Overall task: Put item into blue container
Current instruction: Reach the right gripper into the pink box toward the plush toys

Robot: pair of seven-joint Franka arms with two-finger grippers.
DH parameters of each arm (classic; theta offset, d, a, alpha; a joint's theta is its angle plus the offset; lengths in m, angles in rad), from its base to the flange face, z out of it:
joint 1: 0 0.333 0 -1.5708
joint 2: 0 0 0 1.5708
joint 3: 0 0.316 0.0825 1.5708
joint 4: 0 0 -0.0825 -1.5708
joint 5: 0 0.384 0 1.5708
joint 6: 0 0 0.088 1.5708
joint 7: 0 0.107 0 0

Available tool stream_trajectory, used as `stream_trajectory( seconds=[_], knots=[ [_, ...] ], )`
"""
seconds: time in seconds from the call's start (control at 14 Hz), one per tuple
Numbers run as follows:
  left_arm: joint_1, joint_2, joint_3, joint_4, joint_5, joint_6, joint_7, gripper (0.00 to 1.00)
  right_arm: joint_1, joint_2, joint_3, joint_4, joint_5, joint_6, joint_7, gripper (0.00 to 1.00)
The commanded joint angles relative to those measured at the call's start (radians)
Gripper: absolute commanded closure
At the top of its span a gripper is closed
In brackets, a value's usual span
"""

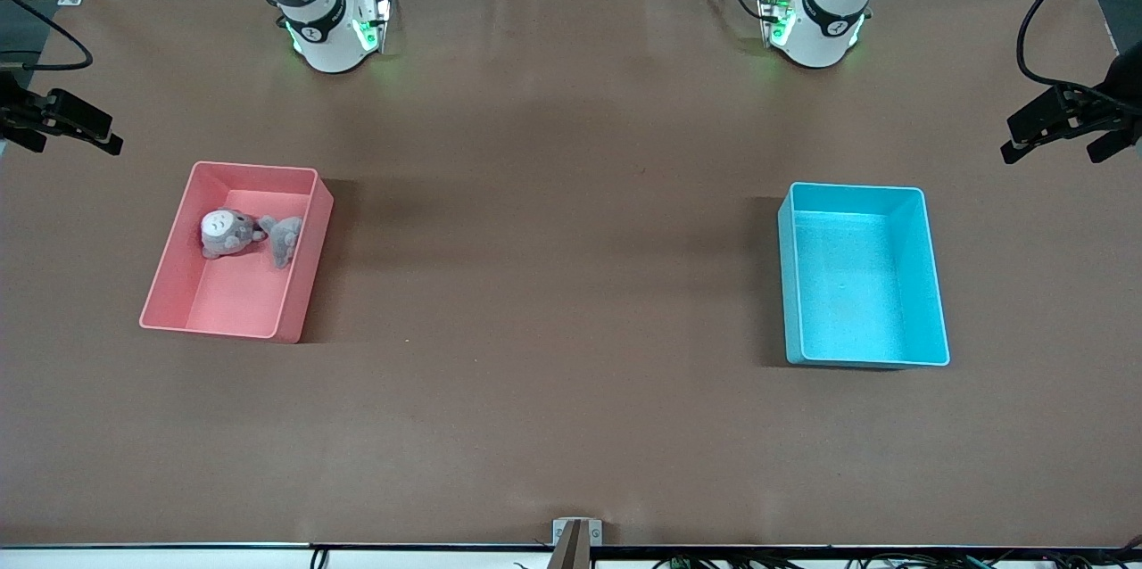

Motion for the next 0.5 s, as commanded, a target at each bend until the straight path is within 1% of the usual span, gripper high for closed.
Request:
stream_trajectory(
  seconds=[0.0,0.21,0.43],
  knots=[
    [0.002,0.003,-0.003,0.016,0.011,0.0,0.01,0.0,0.005,-0.01,-0.002,-0.016,-0.019,0.015,-0.012,0.0],
    [0.005,0.004,0.003,0.016,0.006,0.0,0.015,0.0,-0.001,-0.011,-0.005,-0.02,-0.019,0.015,-0.075,0.0],
    [-0.001,0.004,-0.002,0.016,0.02,0.0,0.012,0.0,-0.008,-0.019,-0.005,-0.043,-0.019,0.027,-0.074,0.0]
  ],
)
